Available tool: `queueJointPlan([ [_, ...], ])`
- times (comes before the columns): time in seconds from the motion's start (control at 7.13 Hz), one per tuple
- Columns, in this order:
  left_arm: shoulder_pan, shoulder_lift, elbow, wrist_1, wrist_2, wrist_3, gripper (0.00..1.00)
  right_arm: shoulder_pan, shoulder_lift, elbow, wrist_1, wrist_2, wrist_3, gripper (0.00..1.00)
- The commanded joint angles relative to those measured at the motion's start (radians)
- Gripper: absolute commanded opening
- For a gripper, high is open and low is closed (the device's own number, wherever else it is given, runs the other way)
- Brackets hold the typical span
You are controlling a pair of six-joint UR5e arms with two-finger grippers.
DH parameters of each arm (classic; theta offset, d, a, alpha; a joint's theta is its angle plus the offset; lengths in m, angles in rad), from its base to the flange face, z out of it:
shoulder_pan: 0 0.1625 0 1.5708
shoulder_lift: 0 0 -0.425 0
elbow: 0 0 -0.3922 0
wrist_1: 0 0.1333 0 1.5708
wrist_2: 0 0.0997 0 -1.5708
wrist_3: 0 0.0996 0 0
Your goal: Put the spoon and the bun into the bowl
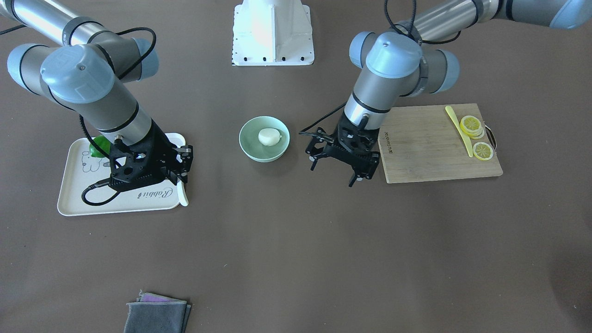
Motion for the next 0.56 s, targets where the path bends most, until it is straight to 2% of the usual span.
queueJointPlan([
  [0.0,-0.201,0.130,-0.046,-0.001,-0.221,0.219,0.98,-0.106,0.100,-0.027,0.005,-0.114,0.177,0.00],
  [0.14,-0.259,0.153,-0.041,0.005,-0.268,0.287,0.98,-0.196,0.103,-0.027,0.022,-0.203,0.219,0.00],
  [0.28,-0.276,0.152,-0.029,0.011,-0.266,0.297,0.98,-0.265,0.099,-0.027,0.041,-0.278,0.255,0.00],
  [0.42,-0.284,0.146,-0.008,0.009,-0.266,0.297,0.98,-0.298,0.099,-0.024,0.041,-0.285,0.290,0.00],
])
